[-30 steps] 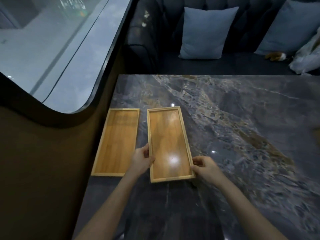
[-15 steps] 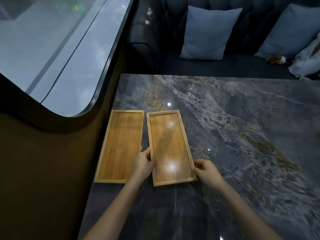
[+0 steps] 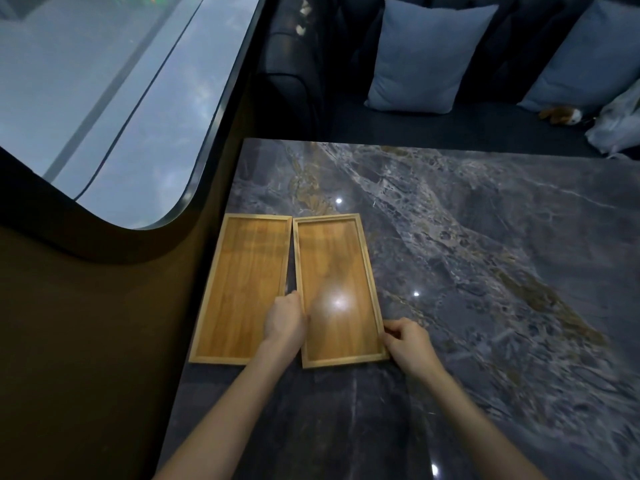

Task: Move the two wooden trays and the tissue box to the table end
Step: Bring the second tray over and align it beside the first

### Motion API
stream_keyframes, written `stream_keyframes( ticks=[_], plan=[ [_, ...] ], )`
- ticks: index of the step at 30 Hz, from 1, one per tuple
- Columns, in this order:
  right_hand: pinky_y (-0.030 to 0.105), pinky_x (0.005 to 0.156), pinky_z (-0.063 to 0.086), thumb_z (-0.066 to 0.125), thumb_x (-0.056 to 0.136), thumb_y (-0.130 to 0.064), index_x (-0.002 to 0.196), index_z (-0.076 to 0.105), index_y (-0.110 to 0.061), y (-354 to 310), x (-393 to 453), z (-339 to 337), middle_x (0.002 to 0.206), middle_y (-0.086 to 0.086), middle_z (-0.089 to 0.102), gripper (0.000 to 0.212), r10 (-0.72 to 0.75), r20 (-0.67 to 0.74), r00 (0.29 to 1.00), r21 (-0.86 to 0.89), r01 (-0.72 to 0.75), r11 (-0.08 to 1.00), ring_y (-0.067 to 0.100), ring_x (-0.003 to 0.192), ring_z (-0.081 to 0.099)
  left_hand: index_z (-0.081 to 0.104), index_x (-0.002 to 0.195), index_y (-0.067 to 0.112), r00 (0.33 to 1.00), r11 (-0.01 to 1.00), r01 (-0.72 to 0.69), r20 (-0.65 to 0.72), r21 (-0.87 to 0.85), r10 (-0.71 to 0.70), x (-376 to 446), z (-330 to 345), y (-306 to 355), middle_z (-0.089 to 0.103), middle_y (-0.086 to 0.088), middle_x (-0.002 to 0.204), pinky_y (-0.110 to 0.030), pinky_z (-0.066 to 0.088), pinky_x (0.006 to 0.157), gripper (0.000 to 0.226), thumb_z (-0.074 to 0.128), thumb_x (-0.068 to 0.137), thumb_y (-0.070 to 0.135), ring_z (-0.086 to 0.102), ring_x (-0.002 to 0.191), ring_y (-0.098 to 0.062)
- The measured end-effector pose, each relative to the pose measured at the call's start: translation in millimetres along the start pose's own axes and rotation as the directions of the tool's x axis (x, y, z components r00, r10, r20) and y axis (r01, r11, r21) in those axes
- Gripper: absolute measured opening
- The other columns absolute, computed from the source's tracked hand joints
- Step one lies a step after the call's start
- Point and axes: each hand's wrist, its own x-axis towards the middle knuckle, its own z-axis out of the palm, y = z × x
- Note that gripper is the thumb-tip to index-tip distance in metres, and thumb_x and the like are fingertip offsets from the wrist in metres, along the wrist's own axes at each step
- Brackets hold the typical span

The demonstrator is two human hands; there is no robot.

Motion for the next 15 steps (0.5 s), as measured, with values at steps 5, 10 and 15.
stream_keyframes(
  ticks=[5,10,15],
  plan=[
    [0.012,0.061,0.028,0.052,0.087,-0.005,0.107,0.068,-0.008,-6.1,-4.5,2.9,0.091,0.007,0.063,0.026,-0.039,-0.06,0.997,-0.002,0.039,0.999,0.011,0.081,0.05,0.054,0.109,0.007,1.0,0.995,-0.024,0.0,0.095,0.024,2.2,2.5,-0.1,0.064,-0.014,0.106,-0.033,0.054,0.073,0.021,0.054,0.089,0.012,0.064,0.091,-0.027],
    [0.018,0.069,0.035,0.052,0.085,-0.005,0.106,0.069,-0.012,-7.7,-6.1,6.8,0.077,-0.002,0.058,0.027,-0.012,-0.087,0.996,-0.008,0.012,1.0,0.019,0.082,0.058,0.053,0.11,0.006,0.999,0.988,-0.039,-0.011,0.147,0.041,2.7,3.9,-1.7,0.063,-0.015,0.107,-0.034,0.053,0.075,0.021,0.053,0.089,0.009,0.063,0.093,-0.028],
    [0.027,0.074,0.042,0.054,0.085,-0.004,0.1,0.071,-0.009,-10.8,-9.0,8.7,0.068,-0.003,0.056,0.024,-0.031,-0.097,0.995,-0.015,0.03,0.999,0.022,0.079,0.059,0.054,0.11,0.007,0.999,0.982,-0.04,-0.028,0.186,0.046,4.2,1.5,-3.5,0.064,-0.015,0.106,-0.038,0.056,0.077,0.021,0.054,0.089,0.011,0.063,0.092,-0.029]
  ],
)
